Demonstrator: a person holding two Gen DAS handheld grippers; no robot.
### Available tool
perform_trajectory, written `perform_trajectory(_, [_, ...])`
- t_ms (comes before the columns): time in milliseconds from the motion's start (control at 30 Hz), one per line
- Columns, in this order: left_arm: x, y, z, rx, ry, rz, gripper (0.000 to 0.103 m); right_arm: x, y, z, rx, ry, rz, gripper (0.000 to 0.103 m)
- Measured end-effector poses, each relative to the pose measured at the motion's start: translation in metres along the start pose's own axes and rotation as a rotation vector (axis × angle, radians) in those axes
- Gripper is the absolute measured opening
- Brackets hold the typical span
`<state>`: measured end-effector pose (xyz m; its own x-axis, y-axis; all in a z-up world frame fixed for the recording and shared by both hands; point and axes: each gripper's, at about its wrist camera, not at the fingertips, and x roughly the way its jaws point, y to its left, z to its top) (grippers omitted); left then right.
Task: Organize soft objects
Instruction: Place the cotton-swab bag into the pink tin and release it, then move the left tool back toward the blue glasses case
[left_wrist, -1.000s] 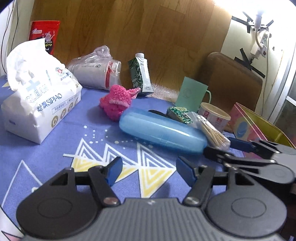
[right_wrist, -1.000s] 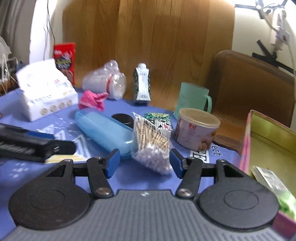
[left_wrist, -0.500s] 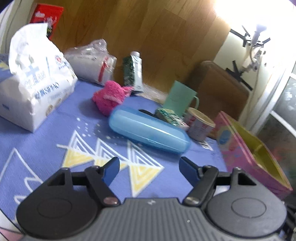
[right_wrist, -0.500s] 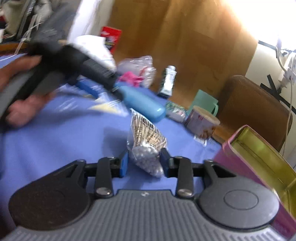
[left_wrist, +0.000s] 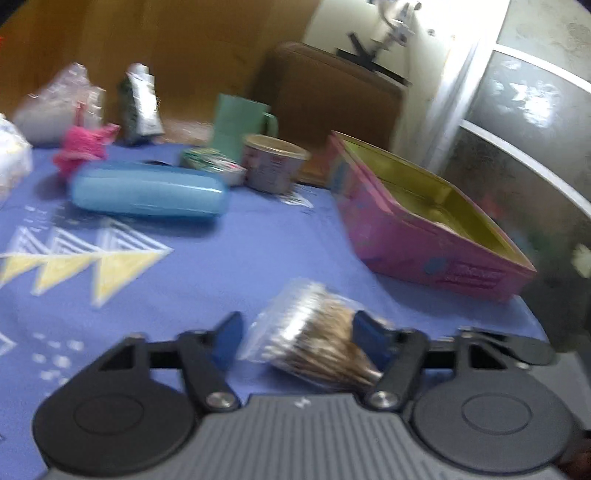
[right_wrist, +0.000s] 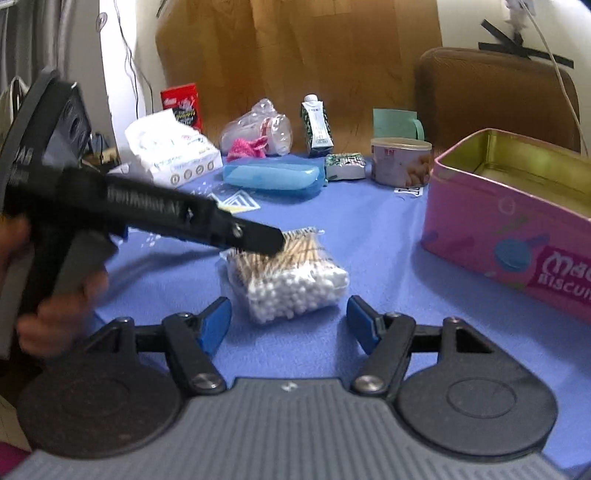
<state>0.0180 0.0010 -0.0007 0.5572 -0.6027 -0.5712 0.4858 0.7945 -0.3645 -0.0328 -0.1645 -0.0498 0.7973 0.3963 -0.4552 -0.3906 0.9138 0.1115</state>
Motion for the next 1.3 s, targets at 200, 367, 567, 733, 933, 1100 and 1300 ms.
perform_trajectory(200, [-0.006, -0.040, 0.029, 0.086, -0.059, -0.023, 0.055, -0.018, -0.013, 0.010, 0.012, -0.105, -0.049, 0.046])
perform_trajectory(367, [0.015, -0.095, 0.073, 0.201, -0.107, -0.076, 0.056, -0.049, -0.038, 0.030, 0.002, -0.264, -0.180, 0.047])
perform_trajectory(567, [0.080, -0.148, 0.097, 0.271, -0.086, -0.084, 0.065, -0.060, -0.099, 0.042, 0.081, -0.261, -0.319, 0.047])
perform_trajectory(733, [0.129, -0.169, 0.103, 0.284, -0.058, 0.036, 0.072, -0.036, -0.140, 0.054, 0.101, -0.188, -0.486, 0.049])
perform_trajectory(933, [0.134, -0.163, 0.097, 0.268, -0.032, 0.078, 0.072, -0.039, -0.160, 0.045, 0.149, -0.195, -0.540, 0.048])
perform_trajectory(1100, [0.122, -0.160, 0.097, 0.247, -0.048, 0.086, 0.072, -0.043, -0.166, 0.043, 0.188, -0.206, -0.518, 0.048])
perform_trajectory(1300, [0.082, -0.137, 0.090, 0.186, -0.103, 0.084, 0.072, -0.066, -0.151, 0.040, 0.224, -0.268, -0.476, 0.048])
